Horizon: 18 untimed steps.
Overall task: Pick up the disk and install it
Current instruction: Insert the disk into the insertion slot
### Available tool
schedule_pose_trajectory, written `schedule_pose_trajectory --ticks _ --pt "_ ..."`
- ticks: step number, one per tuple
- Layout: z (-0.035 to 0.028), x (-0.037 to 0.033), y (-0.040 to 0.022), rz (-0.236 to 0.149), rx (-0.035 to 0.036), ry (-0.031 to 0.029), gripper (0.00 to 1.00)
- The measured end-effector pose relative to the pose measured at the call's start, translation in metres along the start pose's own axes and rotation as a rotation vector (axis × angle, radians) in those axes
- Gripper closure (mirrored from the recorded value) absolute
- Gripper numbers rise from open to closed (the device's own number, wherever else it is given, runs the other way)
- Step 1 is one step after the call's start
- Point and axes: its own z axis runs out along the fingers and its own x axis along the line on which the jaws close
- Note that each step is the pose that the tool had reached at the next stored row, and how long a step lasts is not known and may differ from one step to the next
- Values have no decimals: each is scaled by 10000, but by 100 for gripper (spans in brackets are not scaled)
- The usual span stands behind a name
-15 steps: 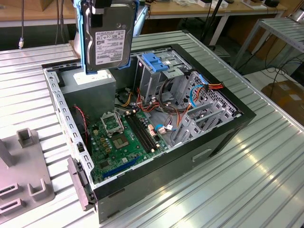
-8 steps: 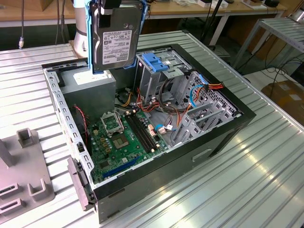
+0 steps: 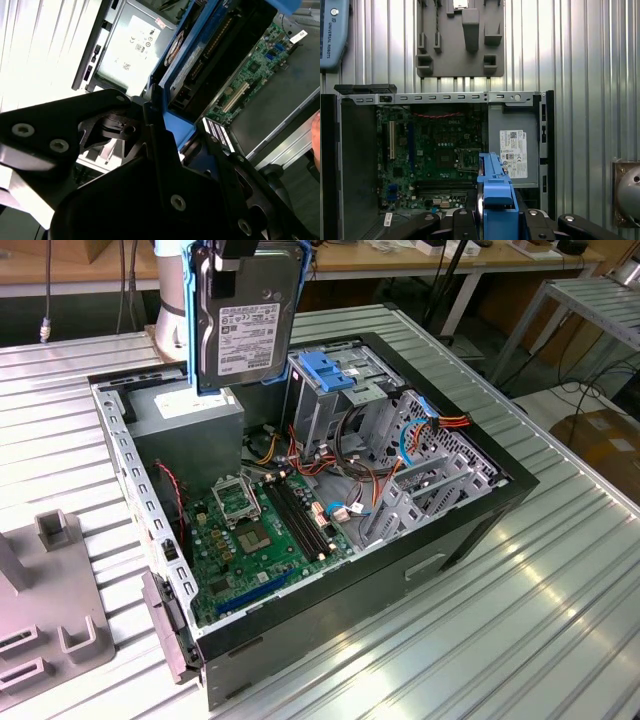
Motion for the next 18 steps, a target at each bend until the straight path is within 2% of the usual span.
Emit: schedule_pose_trajectory --ticks 7,9,10,18 --pt "0 0 -9 0 0 0 63" --pt "0 136 -18 0 0 0 63" --pt "-1 182 -23 0 0 1 63" --pt "-1 235 -34 0 0 0 63"
